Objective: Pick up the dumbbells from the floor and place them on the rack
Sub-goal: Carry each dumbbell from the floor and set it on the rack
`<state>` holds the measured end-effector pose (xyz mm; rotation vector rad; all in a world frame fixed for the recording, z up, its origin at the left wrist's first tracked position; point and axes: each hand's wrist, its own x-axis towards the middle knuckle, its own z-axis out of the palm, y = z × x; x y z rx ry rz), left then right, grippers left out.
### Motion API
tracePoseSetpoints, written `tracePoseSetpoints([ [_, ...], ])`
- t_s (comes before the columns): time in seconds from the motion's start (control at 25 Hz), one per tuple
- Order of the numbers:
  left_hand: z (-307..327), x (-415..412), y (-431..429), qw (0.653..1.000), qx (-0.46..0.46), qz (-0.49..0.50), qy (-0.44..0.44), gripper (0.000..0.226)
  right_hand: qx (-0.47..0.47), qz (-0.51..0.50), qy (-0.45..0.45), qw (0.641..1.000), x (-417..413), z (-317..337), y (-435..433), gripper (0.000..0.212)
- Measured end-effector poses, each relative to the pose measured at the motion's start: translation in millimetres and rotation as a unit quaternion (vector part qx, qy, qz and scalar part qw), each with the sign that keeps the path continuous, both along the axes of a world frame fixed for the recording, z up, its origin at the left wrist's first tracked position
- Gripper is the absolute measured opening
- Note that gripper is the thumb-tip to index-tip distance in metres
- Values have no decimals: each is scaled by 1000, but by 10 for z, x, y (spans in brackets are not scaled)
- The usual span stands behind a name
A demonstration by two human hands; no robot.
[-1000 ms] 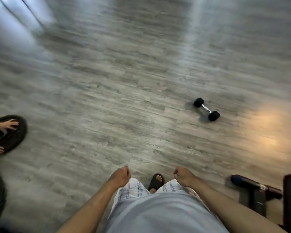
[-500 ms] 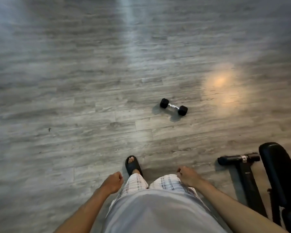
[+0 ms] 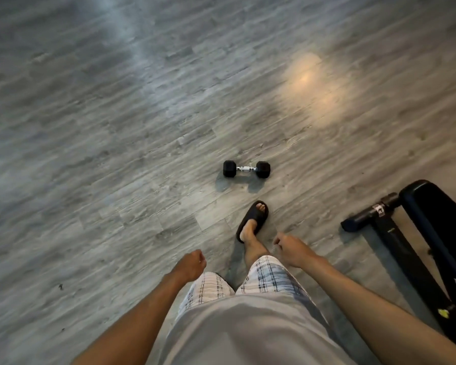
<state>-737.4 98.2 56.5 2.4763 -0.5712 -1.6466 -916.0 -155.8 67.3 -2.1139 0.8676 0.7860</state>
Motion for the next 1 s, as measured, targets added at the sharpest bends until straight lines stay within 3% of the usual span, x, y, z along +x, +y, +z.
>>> tracePoseSetpoints([
  [0.24,-183,669,-1313,999,25,-42,3,24,67,-17,30,997,741,-292,-919,17],
  [0.4,-673,988,-2269,1000,5,-14,21,20,93,-50,39,994,1209,-782,-1468,16],
  [0.52,-1289,1151,-2859,998,-6,44,35,15,82,-69,36,994,1552,-1335,-1719,19],
  [0.64,-2001,1334,-3320,981,7,180,76,15,80,-84,40,992,1898,-2040,-1918,27],
  [0.76,-2849,1554,-3624,925,42,347,152,26,83,-83,47,992,2221,-2941,-2099,40],
  [1.0,-4668,2025,-3901,734,61,631,244,56,45,-48,30,997,2823,-4811,-2464,51],
])
